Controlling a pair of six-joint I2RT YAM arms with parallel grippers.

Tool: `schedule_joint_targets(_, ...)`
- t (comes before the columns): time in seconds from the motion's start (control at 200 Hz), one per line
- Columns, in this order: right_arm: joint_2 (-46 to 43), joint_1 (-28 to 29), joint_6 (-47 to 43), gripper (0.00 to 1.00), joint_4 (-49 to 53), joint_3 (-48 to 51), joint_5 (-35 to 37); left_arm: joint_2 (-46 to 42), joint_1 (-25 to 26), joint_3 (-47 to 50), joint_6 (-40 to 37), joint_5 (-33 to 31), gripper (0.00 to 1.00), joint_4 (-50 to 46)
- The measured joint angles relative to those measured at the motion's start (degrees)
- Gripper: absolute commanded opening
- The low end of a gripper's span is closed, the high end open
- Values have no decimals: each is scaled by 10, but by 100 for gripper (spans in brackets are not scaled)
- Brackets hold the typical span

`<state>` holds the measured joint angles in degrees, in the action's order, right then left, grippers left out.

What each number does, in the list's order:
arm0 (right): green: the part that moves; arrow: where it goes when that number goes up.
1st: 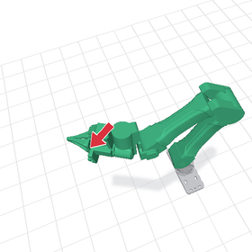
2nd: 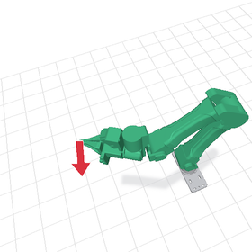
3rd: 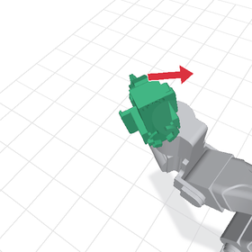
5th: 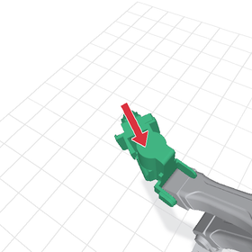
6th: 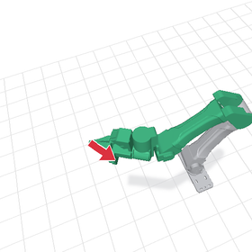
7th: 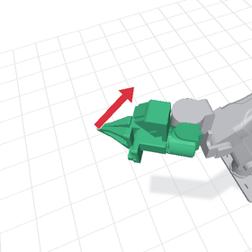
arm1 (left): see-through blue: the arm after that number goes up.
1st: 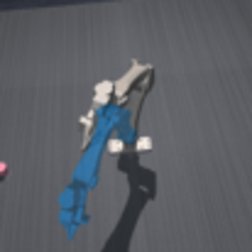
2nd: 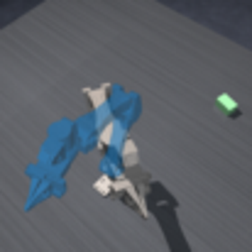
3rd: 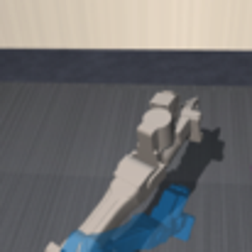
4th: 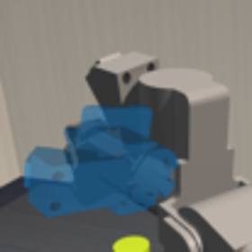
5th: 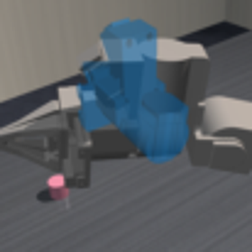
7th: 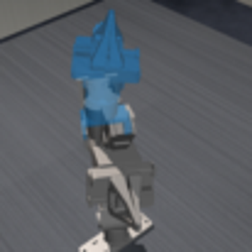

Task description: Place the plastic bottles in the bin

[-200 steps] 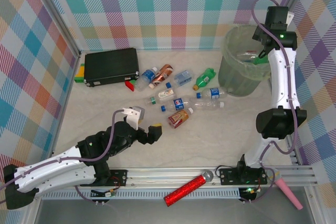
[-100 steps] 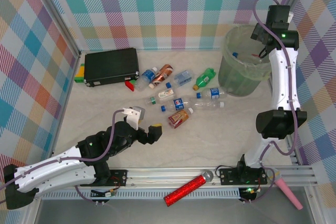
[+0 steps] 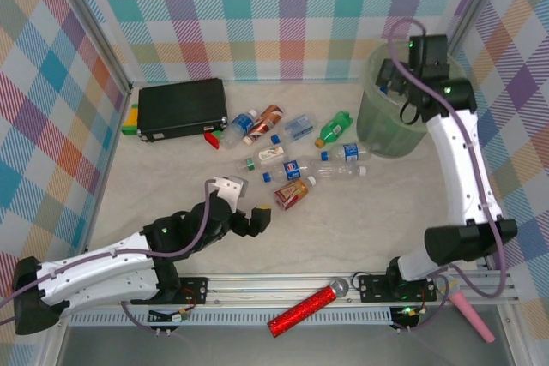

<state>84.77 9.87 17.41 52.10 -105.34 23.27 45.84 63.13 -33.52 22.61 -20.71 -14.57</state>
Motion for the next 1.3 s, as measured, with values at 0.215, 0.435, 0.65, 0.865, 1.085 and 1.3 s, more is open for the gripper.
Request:
schedule_joint_targets(0.215, -95, 92, 32, 99, -29, 150, -19, 77, -3, 0, -22, 2, 96, 22)
schedule_joint_targets(0.435, -189, 149, 87, 99, -49, 286, -56, 219, -23, -28, -49, 28, 89, 63)
schedule_joint_targets(0.65, -272, 160, 127, 99, -49, 364, -93, 356, -52, -92, -77, 60, 90, 97)
schedule_joint_targets(0.865, -326, 160, 148, 99, -48, 412, -118, 461, -79, -152, -106, 83, 93, 115)
schedule_joint_targets(1.085, -336, 160, 150, 99, -53, 421, -124, 522, -82, -184, -131, 110, 86, 117)
schedule_joint_targets(1.3, -334, 160, 154, 99, -70, 431, -138, 545, -82, -198, -138, 126, 66, 117)
